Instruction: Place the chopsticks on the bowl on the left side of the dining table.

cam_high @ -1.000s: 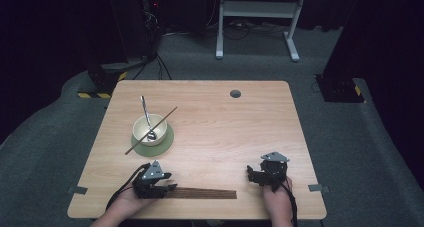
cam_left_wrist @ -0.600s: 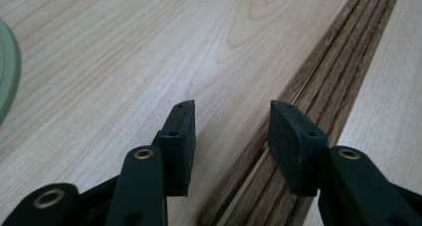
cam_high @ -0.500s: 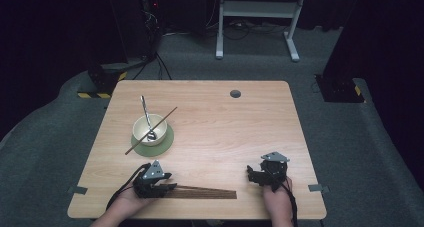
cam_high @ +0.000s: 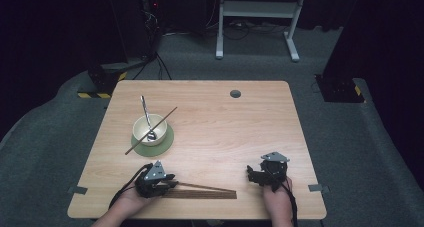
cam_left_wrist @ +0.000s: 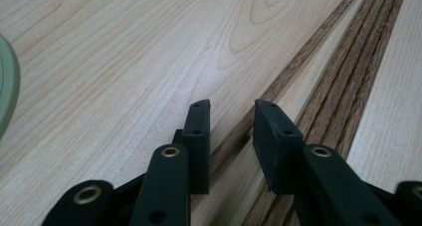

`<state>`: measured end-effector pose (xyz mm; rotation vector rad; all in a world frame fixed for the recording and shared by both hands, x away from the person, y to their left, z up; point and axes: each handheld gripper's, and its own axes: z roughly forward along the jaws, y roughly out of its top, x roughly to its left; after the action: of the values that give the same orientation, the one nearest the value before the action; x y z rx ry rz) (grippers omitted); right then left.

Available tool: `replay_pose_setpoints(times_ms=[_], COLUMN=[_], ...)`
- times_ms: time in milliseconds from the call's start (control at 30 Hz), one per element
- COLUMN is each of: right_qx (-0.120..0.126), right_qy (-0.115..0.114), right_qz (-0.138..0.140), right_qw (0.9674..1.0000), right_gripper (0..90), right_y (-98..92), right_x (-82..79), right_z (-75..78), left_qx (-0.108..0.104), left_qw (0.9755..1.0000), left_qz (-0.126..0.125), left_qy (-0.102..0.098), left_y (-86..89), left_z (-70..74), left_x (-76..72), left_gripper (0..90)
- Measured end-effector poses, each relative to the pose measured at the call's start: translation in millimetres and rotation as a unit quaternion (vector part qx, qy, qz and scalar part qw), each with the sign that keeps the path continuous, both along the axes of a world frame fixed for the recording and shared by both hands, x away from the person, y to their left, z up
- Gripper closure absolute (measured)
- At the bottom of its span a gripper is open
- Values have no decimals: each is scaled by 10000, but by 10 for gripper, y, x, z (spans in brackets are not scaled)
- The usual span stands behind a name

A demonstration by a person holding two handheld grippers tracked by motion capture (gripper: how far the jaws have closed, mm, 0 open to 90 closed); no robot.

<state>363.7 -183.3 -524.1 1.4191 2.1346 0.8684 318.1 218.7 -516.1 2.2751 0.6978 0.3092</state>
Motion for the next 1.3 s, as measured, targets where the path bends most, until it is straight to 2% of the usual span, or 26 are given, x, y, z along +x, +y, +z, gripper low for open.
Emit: replay_pose_setpoints(times_ms=[100, 233, 433, 667, 700, 733, 767, 967, 1067, 1100, 1300], right_qx=[-2, -3, -2, -2, -2, -2, -2, -3, -3, -3, -3], right_qy=[0, 1, 1, 2, 2, 1, 1, 1, 2, 1, 2], right_qz=[0, 2, 1, 0, 1, 0, 0, 1, 1, 1, 1], right_qw=[10000, 10000, 10000, 10000, 10000, 10000, 10000, 10000, 10000, 10000, 10000], right_gripper=[100, 100, 99, 99, 99, 99, 99, 99, 99, 100, 99], right_y=[0, 0, 1, 1, 1, 1, 1, 1, 1, 1, 1], right_x=[0, 0, 0, 0, 0, 0, 0, 0, 0, 0, 0], right_z=[0, 0, 0, 0, 0, 0, 0, 0, 0, 0, 0], left_qx=[-38, -135, -151, -215, -198, -95, -95, -115, -94, -122, -246], left_qw=[10000, 9997, 9996, 9990, 9991, 9993, 9993, 9993, 9993, 9992, 9987], left_qz=[60, 154, 219, 385, 374, 352, 352, 337, 357, 383, 417], left_qy=[0, 101, 80, 89, 63, -33, -33, -67, -25, 18, 177], left_y=[34, 84, 125, 163, 152, 119, 119, 87, 71, 76, 97], left_z=[-6, -9, -14, -22, -22, -20, -20, -26, -18, -17, -17], left_x=[18, 47, 71, 109, 106, 91, 91, 86, 83, 92, 117], left_gripper=[723, 778, 818, 805, 785, 729, 708, 730, 785, 827, 832])
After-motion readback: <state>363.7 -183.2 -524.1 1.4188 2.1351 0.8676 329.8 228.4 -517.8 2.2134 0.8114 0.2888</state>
